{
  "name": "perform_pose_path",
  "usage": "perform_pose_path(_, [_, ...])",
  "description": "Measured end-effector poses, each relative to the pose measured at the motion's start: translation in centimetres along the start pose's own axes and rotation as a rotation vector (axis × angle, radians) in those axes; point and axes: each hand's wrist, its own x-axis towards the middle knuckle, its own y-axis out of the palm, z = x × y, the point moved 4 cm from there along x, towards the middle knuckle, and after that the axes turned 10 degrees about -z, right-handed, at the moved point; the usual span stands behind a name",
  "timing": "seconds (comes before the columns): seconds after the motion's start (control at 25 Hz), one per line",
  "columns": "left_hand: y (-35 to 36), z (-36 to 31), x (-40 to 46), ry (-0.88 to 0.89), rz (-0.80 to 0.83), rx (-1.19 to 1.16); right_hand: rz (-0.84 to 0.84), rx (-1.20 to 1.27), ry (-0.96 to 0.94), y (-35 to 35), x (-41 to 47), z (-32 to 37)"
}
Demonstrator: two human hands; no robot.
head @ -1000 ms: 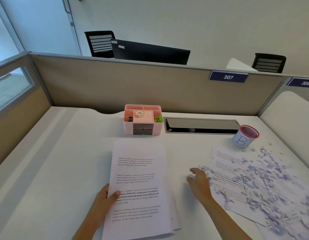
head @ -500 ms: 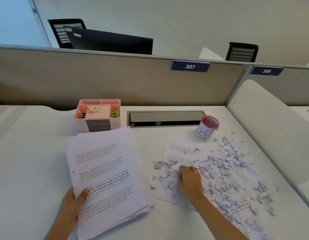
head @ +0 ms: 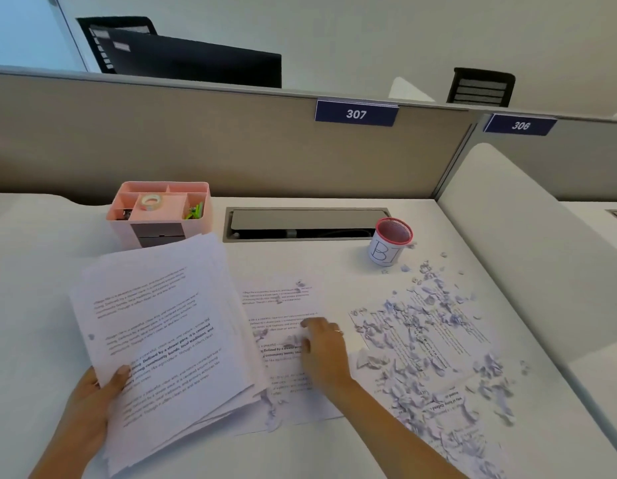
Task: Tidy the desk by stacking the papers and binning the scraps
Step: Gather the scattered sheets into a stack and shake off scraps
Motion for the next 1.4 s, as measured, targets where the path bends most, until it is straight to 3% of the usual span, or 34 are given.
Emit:
perform_pose_path(0.12, [-0.1,-0.3,-0.3,-0.028,-0.005,-0.025,0.056,-0.216,0.277,-1.0,1.8,-2.5])
perform_pose_path(0.2, [-0.3,-0.4,-0.3,-0.044,-0.017,-0.058,0.132,-0.284,0.357,-0.8,2.5,-2.6])
perform_pose_path(0.36, [-0.9,-0.4,-0.2,-0.063,-0.036,-0.11,0.184,-0.236,0.426,0.6,3.5,-1.1])
perform_pose_path(0.52, [-2.0,-0.2,-0.8,-0.071,-0.079,-0.17,0.277,-0.013,0.5,0.6,4.8,-1.4])
perform_pose_path(0.68, [-2.7,-0.1,-1.3,-0.079,-0.063,-0.169,0.222,0.187,0.402,-1.8,6.4,-2.1])
perform_pose_path(0.84, [-2.2,-0.6,-1.6,-0.105,-0.028,-0.163,0.023,0.241,0.311,-7.2,9.1,-2.1])
perform_pose_path(1.04, [-2.2,-0.8,-1.8,-0.113,-0.023,-0.17,-0.141,0.078,0.125,-13.2,11.9,-1.6])
perform_pose_path(1.24, [-2.3,-0.6,-1.6,-0.126,-0.022,-0.185,-0.324,-0.344,-0.078,-16.4,11.4,-0.9])
perform_pose_path(1.4, [-2.4,-0.3,-1.5,-0.144,-0.028,-0.197,-0.405,-0.33,-0.233,-17.3,10.9,0.2])
